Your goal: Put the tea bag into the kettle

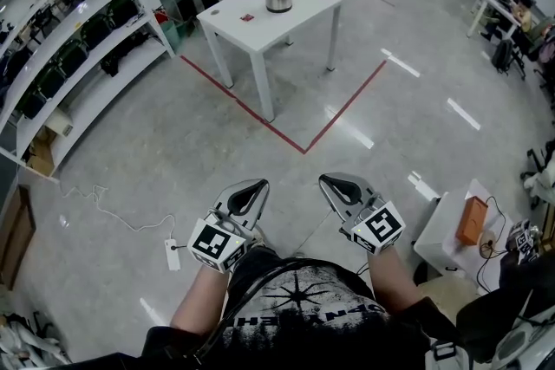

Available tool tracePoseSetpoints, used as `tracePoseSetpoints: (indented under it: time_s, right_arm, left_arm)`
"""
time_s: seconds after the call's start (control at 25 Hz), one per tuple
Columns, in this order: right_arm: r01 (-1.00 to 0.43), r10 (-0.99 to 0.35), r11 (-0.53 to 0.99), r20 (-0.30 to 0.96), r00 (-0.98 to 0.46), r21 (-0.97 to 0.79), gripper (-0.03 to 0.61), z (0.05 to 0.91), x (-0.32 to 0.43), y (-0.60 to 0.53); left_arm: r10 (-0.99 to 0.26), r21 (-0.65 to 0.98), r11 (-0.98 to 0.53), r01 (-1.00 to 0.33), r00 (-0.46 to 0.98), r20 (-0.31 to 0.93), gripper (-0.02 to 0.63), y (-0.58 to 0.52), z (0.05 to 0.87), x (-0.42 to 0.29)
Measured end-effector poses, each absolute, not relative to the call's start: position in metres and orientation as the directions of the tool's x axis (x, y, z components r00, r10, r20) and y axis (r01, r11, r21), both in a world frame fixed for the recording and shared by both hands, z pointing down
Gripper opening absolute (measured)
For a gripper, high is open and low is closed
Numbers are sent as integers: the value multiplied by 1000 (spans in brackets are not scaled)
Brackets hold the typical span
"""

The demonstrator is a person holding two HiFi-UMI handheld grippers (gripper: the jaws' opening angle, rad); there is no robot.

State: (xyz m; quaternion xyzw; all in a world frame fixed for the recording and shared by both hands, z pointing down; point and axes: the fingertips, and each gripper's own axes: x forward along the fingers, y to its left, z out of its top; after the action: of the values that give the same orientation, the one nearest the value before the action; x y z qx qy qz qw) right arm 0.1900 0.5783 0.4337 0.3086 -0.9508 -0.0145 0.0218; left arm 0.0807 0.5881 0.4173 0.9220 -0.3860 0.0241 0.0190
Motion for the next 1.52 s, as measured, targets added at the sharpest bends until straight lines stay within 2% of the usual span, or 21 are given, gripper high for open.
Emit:
tracePoseSetpoints:
  time_s: [0.64, 0.88, 1.52]
  right_arm:
    - [-551, -555, 831, 64, -829, 74, 11, 433, 161, 520]
    - [-557, -562, 827, 94, -822, 70, 11, 432, 130, 475]
    - [-595, -596, 802, 156, -787, 61, 11, 448, 40, 340]
  left_arm:
    - [-729, 63, -679, -731, 682, 55, 8, 535, 438, 56]
    - [-732, 98, -671, -735, 678, 74, 8, 487, 443, 20]
    - [-686, 36, -723, -690, 723, 87, 8, 339, 432, -79]
